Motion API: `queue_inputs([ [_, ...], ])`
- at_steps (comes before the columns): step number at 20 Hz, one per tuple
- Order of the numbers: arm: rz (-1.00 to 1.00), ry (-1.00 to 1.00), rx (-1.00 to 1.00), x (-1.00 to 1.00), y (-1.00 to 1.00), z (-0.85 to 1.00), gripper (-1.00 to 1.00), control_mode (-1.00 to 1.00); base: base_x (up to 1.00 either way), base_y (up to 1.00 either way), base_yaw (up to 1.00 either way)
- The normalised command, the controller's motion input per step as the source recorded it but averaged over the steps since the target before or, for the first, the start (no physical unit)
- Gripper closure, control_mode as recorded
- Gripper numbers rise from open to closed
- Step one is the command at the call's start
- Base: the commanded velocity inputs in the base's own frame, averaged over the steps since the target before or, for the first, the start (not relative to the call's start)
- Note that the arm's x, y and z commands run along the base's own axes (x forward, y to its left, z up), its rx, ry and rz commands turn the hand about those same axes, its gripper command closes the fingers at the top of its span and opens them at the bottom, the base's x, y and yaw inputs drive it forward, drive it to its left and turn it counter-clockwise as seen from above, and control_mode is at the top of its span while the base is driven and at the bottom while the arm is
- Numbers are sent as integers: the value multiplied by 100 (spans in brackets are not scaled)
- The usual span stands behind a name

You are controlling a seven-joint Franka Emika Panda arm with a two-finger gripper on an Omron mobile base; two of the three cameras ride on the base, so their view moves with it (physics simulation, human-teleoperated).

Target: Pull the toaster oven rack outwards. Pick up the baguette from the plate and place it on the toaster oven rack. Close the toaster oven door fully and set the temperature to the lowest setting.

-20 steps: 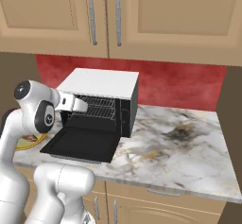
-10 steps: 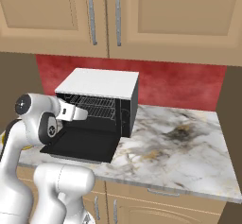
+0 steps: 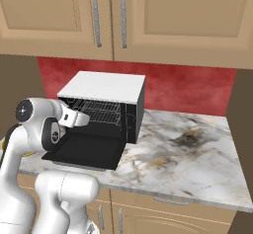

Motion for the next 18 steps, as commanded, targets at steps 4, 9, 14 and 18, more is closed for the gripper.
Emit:
queue_inputs([
  [4, 0, -13, 9, 0, 0, -27, -100, -100, 0, 0, 0],
  [9, 0, -8, 5, 0, 0, -35, -100, -100, 0, 0, 0],
  [14, 0, -6, 0, 0, 0, -38, -100, -100, 0, 0, 0],
  [18, 0, -4, 0, 0, 0, -38, -100, -100, 0, 0, 0],
])
